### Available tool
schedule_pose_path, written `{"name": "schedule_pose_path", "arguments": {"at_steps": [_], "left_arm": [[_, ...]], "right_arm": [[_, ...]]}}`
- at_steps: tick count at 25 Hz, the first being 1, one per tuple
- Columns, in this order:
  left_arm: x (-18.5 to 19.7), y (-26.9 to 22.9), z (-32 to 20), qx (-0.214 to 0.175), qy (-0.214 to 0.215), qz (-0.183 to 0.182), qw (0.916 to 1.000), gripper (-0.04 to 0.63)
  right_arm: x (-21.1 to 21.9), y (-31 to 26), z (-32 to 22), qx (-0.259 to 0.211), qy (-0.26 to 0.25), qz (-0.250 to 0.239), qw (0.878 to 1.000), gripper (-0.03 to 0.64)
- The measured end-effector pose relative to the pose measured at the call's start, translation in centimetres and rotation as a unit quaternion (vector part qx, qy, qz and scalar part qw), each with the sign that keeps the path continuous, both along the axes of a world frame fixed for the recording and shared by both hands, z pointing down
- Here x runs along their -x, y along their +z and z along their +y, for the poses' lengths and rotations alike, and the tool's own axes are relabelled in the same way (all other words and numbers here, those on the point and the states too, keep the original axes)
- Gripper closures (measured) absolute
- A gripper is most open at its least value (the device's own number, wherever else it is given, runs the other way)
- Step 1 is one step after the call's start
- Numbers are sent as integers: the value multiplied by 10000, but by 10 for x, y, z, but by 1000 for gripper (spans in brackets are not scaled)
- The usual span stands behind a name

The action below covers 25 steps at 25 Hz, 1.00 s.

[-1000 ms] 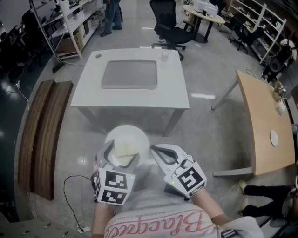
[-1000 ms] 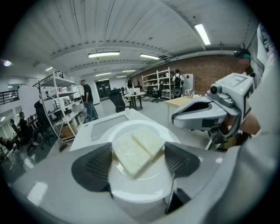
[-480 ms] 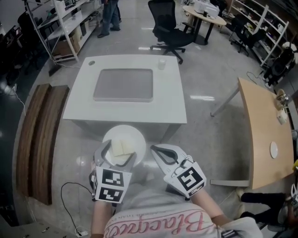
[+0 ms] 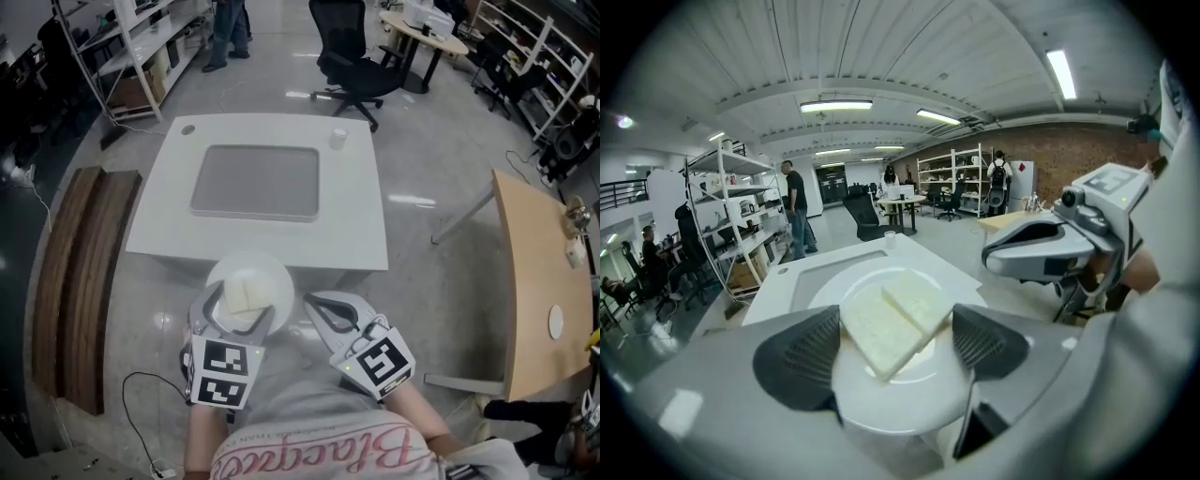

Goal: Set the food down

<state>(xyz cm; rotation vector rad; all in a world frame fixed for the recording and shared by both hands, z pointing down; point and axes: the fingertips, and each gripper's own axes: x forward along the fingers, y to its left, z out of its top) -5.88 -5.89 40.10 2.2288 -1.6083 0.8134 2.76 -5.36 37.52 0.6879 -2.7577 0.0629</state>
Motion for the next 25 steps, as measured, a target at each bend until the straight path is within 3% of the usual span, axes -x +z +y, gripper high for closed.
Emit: {"name": "schedule_pose_path", "arguments": {"at_steps": [17,25], "left_arm": [[40,31,-142,227,103,101,9996,221],[56,68,-206,274,168,71,9995,221]], "right_arm": [[47,1,-126,32,59,198,9998,615],[57,16,-182,216,428,138,9988,615]]}}
